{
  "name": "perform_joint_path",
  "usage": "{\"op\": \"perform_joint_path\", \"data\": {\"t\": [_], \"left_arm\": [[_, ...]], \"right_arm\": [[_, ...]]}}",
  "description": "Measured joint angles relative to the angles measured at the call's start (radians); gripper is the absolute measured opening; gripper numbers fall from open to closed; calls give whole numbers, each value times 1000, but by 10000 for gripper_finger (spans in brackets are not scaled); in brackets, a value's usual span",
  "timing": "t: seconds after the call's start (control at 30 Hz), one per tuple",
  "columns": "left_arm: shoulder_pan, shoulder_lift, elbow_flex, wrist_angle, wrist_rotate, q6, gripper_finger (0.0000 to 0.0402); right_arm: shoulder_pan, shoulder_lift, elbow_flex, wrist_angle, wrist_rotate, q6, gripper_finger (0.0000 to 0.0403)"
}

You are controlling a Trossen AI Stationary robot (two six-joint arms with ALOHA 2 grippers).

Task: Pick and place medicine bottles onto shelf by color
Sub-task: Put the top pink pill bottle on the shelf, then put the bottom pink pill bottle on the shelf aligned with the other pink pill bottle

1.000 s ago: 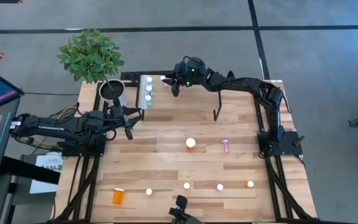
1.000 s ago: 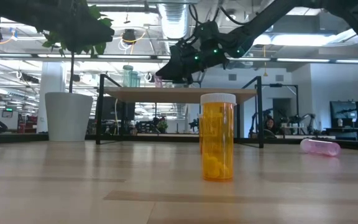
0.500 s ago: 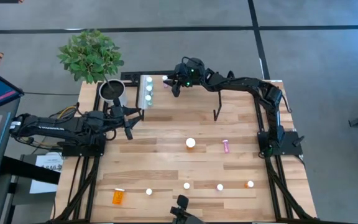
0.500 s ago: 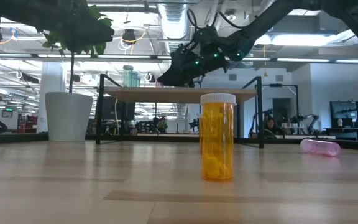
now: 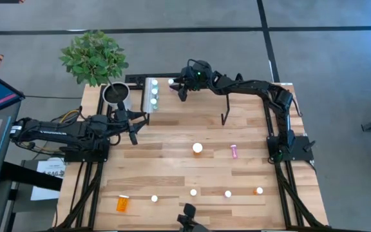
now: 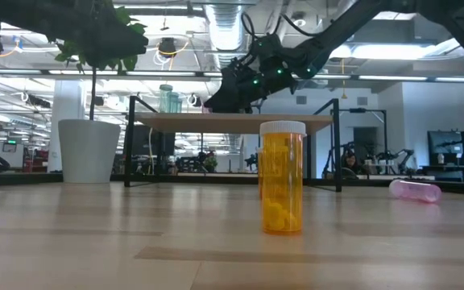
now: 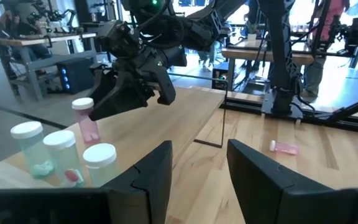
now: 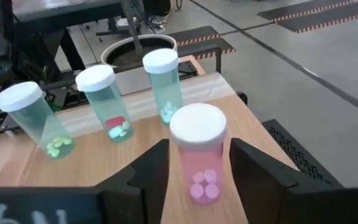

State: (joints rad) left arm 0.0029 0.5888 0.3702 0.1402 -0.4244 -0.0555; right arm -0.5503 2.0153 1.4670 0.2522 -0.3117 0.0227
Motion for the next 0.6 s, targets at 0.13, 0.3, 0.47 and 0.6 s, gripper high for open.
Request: {"op": "perform_joint_path", "data": {"t": [0.13,0.3,0.47,0.6], "left_arm": [[0,0,0,0,0,-9,141],[0,0,0,-1,0,-12,141],[0,0,0,-10,26,-32,142],[-1,0,0,-10,26,-32,142]], "right_arm": [[6,-7,1,-18,0,4,218],[12,-26,2,-95,-1,15,238],[22,-113,2,-328,5,-2,239],[60,-197,2,-470,46,-23,239]]}}
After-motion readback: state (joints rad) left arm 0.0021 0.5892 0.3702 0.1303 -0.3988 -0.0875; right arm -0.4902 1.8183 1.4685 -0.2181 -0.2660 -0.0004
